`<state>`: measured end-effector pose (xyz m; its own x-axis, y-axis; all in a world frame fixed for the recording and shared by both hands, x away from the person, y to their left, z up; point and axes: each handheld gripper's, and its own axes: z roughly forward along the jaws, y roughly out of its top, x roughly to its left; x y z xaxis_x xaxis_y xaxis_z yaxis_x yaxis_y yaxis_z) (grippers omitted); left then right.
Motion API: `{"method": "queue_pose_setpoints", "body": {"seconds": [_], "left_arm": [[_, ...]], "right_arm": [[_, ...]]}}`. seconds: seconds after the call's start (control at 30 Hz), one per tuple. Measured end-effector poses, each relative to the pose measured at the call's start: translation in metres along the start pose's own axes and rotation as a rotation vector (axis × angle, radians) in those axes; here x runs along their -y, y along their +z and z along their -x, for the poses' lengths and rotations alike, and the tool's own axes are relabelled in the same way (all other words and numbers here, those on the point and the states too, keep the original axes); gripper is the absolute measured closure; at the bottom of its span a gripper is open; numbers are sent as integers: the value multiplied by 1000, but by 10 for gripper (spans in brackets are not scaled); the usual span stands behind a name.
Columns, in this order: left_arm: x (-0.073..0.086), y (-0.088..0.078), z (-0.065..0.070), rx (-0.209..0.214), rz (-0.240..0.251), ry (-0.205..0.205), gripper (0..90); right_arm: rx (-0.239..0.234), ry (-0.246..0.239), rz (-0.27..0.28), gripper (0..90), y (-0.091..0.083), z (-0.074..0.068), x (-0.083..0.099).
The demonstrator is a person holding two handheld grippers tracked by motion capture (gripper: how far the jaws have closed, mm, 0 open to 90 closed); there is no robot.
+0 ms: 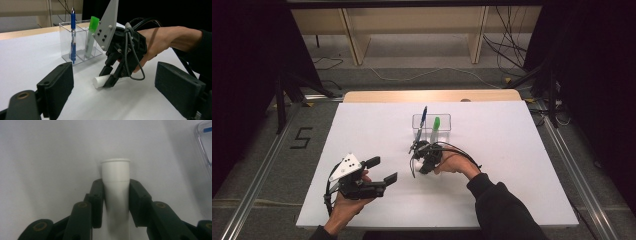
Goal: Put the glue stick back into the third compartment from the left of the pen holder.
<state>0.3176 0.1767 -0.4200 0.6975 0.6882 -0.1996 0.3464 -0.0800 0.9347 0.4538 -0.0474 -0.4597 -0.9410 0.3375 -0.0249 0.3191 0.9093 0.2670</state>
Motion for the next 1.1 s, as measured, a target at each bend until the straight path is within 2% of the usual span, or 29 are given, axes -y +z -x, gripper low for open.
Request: {"method": "queue_pose_setpoints", "body": {"seconds": [0.13,0.3,0.33,0.5,0.57,0.7,0.83,1.0,1.1], "left_arm": [[0,0,0,0,-1,0,151],[0,0,0,0,-2,0,150],[0,0,0,0,-1,0,150],[0,0,0,-1,1,1,150],[0,0,0,-2,3,-1,150],[0,0,-1,-3,2,-4,150],[0,0,-1,-4,1,-1,150],[1,1,-1,-6,0,-2,150],[1,1,-1,-6,-1,-1,150]], "right_arm": [[-3,-5,3,679,-2,-1,0],[-14,26,49,681,-7,-1,2],[-13,16,55,681,-9,1,2],[-13,39,128,682,-18,3,5],[-25,69,158,682,-25,4,5],[-37,98,266,683,-34,7,10],[-30,132,356,683,-41,7,14],[36,181,496,682,-48,9,21],[67,227,554,682,-50,10,24]]}}
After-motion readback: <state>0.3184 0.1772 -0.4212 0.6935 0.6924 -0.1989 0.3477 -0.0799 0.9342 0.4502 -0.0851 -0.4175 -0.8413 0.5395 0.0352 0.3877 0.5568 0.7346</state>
